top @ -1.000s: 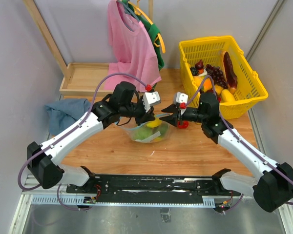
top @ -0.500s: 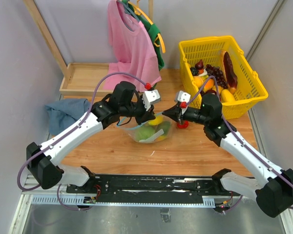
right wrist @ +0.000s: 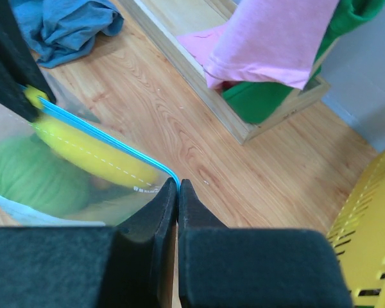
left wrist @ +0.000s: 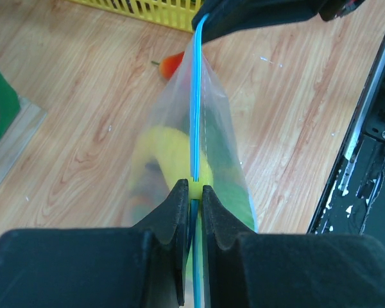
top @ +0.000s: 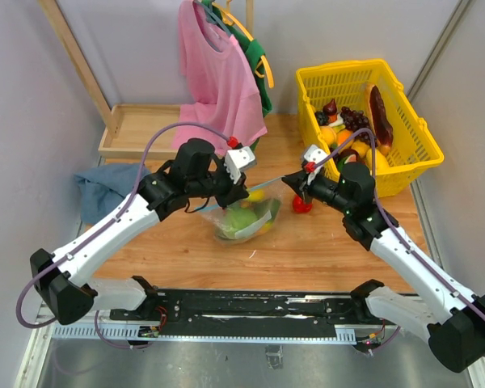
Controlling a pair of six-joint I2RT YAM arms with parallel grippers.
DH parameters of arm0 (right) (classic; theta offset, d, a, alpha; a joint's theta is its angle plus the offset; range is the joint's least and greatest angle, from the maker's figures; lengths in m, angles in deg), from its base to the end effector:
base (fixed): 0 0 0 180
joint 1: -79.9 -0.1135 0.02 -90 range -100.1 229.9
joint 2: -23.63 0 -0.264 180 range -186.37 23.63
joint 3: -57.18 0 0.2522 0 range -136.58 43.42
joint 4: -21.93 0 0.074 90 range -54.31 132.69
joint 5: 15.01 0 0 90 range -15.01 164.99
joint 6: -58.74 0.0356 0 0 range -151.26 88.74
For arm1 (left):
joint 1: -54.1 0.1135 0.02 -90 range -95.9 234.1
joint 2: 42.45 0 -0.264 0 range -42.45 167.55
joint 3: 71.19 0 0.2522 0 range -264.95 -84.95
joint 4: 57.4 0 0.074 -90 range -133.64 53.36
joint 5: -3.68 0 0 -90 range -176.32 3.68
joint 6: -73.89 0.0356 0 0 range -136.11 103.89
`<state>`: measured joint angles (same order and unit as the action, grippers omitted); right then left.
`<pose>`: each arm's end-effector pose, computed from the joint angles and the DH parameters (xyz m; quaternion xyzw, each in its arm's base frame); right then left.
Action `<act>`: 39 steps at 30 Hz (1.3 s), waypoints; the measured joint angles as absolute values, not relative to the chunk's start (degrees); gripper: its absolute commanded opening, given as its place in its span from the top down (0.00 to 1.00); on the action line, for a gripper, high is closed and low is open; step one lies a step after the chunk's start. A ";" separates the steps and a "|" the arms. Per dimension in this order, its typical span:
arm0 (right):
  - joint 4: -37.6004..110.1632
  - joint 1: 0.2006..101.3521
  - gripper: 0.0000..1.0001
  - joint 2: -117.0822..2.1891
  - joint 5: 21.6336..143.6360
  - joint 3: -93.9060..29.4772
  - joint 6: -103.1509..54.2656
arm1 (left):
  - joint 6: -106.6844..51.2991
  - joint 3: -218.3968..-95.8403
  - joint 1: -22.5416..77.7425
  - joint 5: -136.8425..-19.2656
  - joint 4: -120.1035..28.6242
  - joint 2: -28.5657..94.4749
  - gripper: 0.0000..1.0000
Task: Place the food in the zip-top bag and seal the zipper
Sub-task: Zip the zipper food storage bag at the center of the board.
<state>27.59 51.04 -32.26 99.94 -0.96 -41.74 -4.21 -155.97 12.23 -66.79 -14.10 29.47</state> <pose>0.1942 0.1242 0.3357 -0.3787 0.6193 0.2621 0.6359 0.1981 -0.1935 0.3661 0.4619 0.7248 -0.2688 0.4348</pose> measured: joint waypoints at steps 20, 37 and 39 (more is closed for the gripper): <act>31.74 53.14 0.53 -33.69 121.58 -5.75 -47.81 | -1.94 -154.95 12.30 -64.58 -8.61 28.99 1.00; 37.49 50.21 0.78 -43.67 132.01 -9.35 -52.58 | -0.04 -155.34 12.28 -59.99 -9.46 29.62 1.00; 37.80 50.21 0.92 -43.83 131.57 -9.35 -52.71 | -0.04 -155.34 12.28 -59.84 -9.51 29.62 1.00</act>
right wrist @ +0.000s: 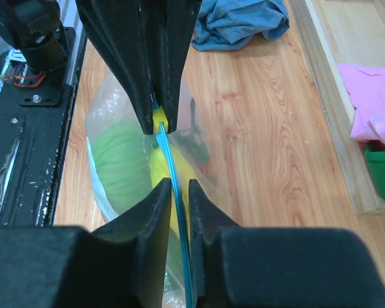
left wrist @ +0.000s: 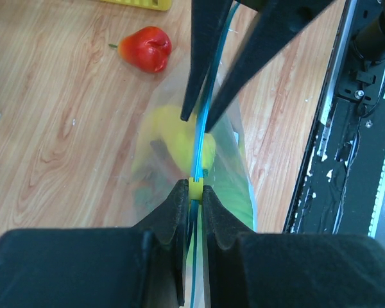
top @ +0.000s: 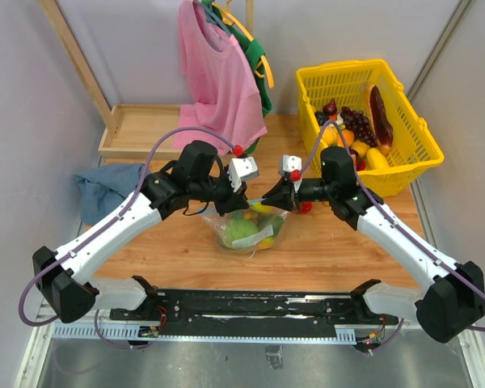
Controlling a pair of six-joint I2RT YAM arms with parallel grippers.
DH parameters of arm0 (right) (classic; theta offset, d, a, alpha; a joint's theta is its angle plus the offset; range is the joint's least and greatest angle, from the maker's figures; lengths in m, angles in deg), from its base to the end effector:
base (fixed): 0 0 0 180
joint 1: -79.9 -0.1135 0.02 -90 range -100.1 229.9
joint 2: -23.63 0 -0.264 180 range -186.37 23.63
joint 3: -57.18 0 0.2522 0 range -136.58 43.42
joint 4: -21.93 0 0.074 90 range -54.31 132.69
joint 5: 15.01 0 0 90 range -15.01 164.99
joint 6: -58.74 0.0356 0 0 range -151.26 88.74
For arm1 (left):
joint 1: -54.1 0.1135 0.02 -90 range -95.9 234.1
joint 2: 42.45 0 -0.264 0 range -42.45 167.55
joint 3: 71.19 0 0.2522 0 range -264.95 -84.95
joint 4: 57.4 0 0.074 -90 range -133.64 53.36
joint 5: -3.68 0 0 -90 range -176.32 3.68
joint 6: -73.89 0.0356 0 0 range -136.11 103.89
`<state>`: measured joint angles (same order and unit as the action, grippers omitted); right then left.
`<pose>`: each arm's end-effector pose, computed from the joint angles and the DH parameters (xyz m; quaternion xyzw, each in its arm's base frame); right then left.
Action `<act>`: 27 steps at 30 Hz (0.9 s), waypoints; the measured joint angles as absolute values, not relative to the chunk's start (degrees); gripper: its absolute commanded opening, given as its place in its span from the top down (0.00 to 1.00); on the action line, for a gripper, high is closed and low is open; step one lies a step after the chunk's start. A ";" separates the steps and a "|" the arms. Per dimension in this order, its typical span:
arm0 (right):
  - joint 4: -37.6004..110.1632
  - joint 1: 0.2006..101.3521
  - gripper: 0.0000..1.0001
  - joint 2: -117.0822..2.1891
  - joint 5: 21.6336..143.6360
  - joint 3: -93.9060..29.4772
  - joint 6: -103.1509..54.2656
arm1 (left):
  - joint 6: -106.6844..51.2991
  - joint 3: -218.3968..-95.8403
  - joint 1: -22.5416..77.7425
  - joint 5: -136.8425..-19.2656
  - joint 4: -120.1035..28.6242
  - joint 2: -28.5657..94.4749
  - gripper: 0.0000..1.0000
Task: Place the food in the zip-top bag and seal the zipper
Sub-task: Zip the zipper food storage bag at the center of the board.
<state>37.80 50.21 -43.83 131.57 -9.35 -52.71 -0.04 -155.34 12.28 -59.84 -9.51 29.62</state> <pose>0.2117 0.1549 0.3262 -0.5600 0.5157 0.4172 0.4963 0.1915 -0.1927 0.3555 0.5107 0.7079 -0.2976 0.3868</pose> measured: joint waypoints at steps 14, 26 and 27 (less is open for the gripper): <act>36.61 48.86 0.99 -36.22 116.73 -6.38 -49.78 | 0.05 -154.42 11.88 -62.35 -11.39 26.82 1.00; 35.46 48.57 0.99 -33.07 100.73 -3.74 -46.94 | 0.16 -154.23 11.91 -66.33 -9.77 24.38 1.00; 35.41 48.57 0.99 -33.03 99.46 -3.67 -46.74 | 0.01 -154.23 11.91 -66.68 -9.42 23.94 1.00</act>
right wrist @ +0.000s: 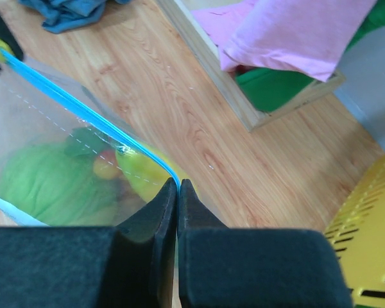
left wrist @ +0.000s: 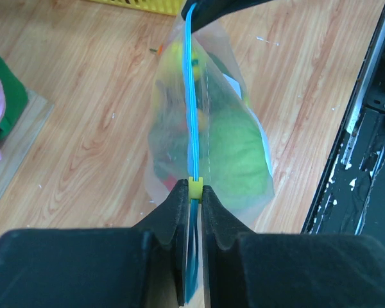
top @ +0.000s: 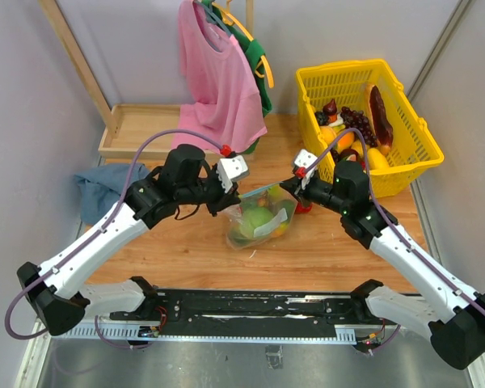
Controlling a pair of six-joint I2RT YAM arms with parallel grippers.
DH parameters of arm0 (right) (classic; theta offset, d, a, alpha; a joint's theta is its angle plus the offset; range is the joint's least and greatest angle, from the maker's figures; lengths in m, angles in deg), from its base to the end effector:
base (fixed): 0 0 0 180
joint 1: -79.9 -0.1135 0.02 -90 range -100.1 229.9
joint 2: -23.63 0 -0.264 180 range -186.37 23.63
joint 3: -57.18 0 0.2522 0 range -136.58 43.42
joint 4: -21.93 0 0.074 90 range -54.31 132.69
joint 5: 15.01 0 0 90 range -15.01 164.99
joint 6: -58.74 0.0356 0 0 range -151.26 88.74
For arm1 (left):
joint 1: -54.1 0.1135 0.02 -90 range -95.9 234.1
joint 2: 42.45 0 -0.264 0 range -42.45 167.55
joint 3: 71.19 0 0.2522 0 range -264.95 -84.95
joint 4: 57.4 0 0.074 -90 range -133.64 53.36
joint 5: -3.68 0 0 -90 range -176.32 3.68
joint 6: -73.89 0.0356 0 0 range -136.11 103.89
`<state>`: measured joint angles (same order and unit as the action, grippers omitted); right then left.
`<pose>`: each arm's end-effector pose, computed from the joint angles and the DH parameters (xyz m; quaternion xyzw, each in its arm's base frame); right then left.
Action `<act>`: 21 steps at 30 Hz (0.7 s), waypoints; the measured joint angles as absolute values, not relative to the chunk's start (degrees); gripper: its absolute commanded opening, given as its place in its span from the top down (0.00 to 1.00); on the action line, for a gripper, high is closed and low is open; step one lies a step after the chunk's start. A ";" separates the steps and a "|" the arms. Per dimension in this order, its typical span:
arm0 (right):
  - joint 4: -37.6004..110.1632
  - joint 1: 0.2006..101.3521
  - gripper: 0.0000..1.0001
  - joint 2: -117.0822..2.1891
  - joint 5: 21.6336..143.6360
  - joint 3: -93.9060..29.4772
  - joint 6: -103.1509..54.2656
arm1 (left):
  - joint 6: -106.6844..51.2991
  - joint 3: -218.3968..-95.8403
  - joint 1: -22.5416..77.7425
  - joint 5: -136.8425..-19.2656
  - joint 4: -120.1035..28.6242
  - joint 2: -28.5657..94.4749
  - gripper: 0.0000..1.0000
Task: Place the food in the zip-top bag and seal the zipper
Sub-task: Zip the zipper food storage bag at the center of the board, then place the zipper food storage bag at the center of the board.
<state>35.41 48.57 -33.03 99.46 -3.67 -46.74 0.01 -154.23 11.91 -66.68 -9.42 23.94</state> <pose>0.1900 0.1329 0.3353 -0.4218 0.6290 0.2472 0.6045 0.1755 -0.1752 0.3718 0.4915 0.7095 -0.2537 0.4368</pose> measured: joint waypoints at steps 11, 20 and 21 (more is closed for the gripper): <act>33.82 48.57 0.99 -32.99 93.47 -2.84 -45.54 | -6.18 -151.12 11.91 -71.53 -5.88 17.34 1.00; 31.81 47.70 0.99 -36.77 95.00 -2.93 -43.62 | -19.51 -145.72 11.91 -75.90 -6.29 11.68 1.00; 31.37 47.68 0.99 -37.49 95.57 -3.12 -43.33 | -21.28 -144.91 11.91 -76.34 -6.58 10.98 1.00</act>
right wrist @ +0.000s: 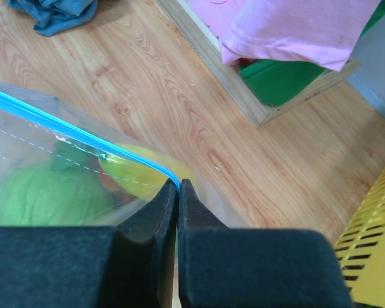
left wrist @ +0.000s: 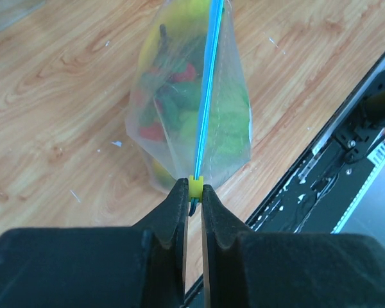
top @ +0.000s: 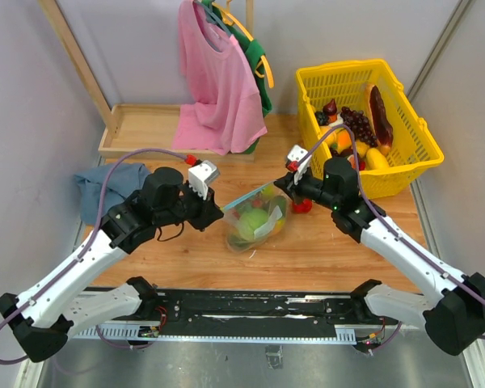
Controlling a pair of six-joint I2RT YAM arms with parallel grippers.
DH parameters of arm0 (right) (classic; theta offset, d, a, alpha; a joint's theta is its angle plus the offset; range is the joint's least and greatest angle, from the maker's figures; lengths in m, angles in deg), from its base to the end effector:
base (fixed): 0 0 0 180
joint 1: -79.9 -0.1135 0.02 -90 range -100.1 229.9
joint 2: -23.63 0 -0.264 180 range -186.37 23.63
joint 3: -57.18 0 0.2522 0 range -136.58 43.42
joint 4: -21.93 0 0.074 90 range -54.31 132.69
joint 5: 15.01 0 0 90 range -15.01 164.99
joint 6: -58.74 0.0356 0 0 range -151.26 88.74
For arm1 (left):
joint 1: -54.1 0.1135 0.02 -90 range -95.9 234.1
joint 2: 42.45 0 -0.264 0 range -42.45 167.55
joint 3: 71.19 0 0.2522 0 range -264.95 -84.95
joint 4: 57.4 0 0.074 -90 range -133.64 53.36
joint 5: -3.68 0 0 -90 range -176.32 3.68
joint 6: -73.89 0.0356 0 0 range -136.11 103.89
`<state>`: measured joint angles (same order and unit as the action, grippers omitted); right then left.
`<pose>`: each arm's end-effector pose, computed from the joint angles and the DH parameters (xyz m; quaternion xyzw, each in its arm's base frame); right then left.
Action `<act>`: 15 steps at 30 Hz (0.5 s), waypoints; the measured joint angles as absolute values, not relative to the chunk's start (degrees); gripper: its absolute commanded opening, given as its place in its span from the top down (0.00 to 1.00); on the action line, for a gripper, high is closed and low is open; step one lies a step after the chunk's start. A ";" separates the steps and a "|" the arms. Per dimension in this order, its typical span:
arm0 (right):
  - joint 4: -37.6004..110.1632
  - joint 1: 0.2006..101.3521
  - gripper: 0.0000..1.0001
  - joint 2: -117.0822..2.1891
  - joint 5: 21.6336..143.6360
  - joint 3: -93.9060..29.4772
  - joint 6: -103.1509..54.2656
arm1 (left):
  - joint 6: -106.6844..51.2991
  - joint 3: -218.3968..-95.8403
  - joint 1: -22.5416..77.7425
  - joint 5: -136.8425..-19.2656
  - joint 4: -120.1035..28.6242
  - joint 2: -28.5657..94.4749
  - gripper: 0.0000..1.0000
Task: Place the food in the zip-top bag and seal the zipper
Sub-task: Place the zipper food storage bag at the center of the board.
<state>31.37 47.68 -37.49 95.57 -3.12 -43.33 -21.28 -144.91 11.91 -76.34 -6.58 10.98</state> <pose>0.2051 0.1440 0.3219 -0.3907 0.6563 0.2453 0.5970 0.1390 -0.1343 0.3576 0.3155 0.8066 -0.2676 0.4222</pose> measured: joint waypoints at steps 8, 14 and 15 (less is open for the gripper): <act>30.56 47.72 0.68 -42.87 99.29 -7.17 -40.14 | -31.84 -136.83 13.04 -79.29 -11.23 5.69 1.00; 34.36 48.42 0.39 -40.48 96.36 -11.54 -38.72 | -35.95 -132.39 17.57 -82.68 -13.20 3.37 1.00; 35.30 48.42 0.36 -38.89 95.03 -11.54 -38.92 | -36.65 -131.45 18.55 -82.83 -13.79 3.11 1.00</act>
